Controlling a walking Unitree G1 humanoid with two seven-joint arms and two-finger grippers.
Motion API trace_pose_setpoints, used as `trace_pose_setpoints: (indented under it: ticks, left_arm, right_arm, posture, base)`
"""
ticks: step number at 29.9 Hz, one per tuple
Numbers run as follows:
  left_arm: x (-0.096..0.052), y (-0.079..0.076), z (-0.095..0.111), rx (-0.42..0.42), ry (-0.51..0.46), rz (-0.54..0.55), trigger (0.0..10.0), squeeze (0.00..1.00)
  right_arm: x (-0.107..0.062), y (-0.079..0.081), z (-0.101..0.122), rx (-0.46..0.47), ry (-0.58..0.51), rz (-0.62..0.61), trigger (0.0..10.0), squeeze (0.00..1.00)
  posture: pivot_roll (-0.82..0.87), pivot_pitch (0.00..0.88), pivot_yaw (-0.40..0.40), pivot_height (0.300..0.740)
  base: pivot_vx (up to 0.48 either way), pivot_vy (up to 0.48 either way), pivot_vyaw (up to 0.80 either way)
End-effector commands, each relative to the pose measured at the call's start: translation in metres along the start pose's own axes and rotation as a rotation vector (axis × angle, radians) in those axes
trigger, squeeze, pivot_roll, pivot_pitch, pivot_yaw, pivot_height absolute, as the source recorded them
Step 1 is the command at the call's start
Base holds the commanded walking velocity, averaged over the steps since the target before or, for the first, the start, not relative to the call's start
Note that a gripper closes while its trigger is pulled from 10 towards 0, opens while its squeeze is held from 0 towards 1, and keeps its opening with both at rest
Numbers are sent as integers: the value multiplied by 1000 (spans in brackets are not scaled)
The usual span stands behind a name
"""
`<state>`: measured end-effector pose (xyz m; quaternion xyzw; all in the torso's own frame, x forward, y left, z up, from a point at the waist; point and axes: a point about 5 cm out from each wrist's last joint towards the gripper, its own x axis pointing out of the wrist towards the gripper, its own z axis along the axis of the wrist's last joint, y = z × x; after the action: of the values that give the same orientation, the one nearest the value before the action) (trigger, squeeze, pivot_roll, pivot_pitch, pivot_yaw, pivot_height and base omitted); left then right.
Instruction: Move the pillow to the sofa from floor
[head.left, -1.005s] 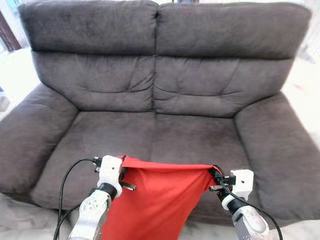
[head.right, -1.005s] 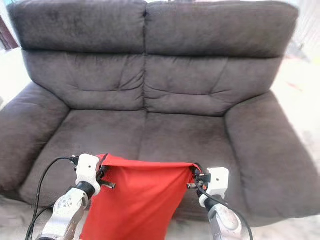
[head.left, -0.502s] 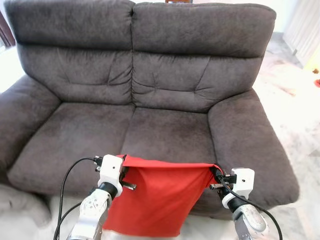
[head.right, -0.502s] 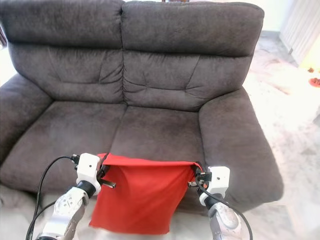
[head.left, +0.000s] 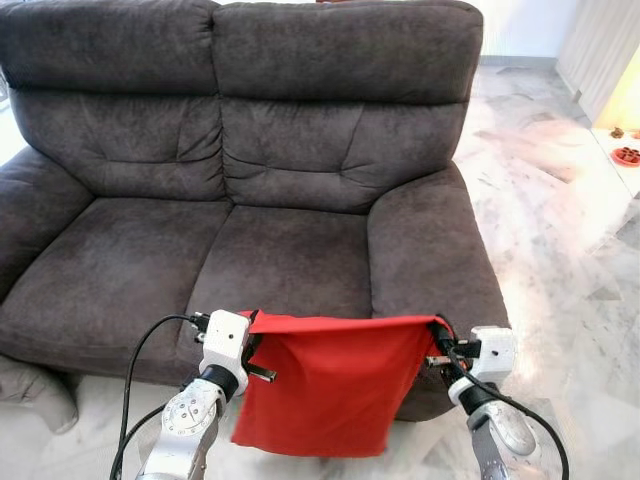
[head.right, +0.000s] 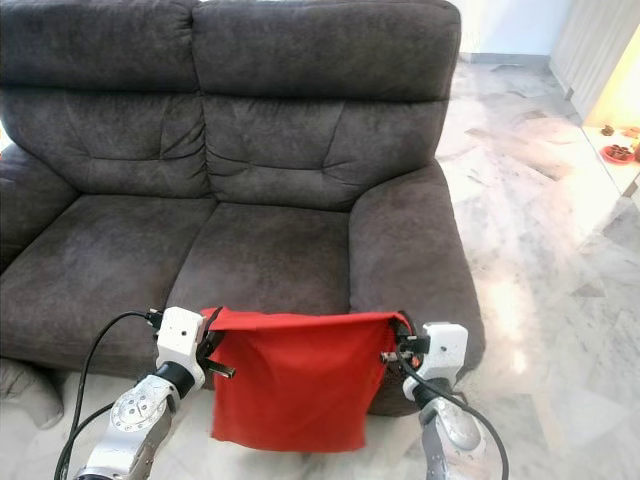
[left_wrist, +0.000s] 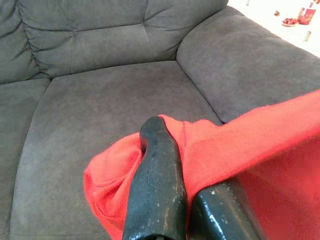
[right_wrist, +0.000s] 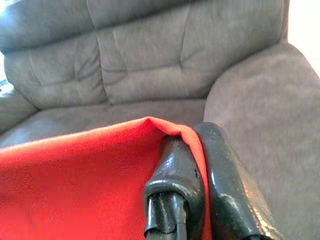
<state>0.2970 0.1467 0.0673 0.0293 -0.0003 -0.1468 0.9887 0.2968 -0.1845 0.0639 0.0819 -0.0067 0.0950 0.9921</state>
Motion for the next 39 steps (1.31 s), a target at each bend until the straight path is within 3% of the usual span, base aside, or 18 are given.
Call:
trace_pose_setpoints:
  ticks: [1,18,31,39]
  left_arm:
    - [1,15,22,52,-96,43,10000,0]
    - [-4,20,39,156,-153,88,10000,0]
    - [4,43,86,212,-275,171,10000,0]
    - [3,52,100,248,-293,199,10000,0]
  right_arm:
    - [2,-4,20,-4,-119,-41,10000,0]
    - [2,5,29,-17,-171,-55,10000,0]
    - [18,8,83,-61,-360,-71,10000,0]
    - [20,16,97,-66,-397,-42,10000,0]
  posture:
    - [-39,90,58,740]
    - [-39,67,65,740]
    - [-32,102,61,740]
    - [-30,138,58,740]
  base:
    - [0,0,0]
    - [0,0,0]
    - [0,0,0]
    - [0,0,0]
